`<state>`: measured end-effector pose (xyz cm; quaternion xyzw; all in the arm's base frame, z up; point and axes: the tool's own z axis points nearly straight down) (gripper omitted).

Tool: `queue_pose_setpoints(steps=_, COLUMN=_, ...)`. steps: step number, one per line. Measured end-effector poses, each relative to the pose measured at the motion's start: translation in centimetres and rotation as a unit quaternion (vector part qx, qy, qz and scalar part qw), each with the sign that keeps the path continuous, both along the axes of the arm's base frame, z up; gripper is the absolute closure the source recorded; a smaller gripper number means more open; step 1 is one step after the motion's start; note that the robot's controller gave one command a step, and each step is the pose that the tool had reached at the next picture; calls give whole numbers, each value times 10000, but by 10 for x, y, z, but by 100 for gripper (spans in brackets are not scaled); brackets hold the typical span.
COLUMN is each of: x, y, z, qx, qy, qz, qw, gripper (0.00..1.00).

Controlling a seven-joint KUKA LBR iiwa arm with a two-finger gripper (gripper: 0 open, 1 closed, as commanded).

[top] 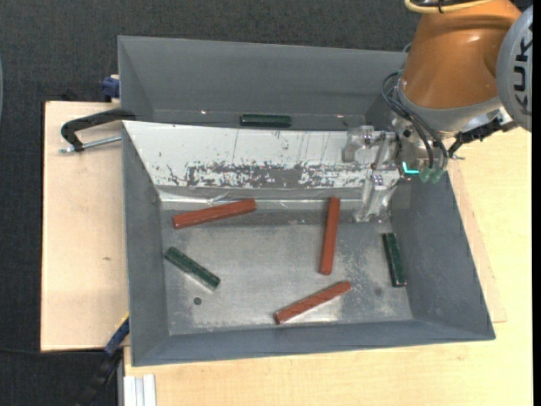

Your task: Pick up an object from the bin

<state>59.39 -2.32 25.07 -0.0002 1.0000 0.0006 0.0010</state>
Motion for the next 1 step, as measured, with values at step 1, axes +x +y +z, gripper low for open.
queue_pose_setpoints(steps=1, x=0, y=0, z=1, qx=-2, qy=-7, qz=3, qw=10000, gripper=0)
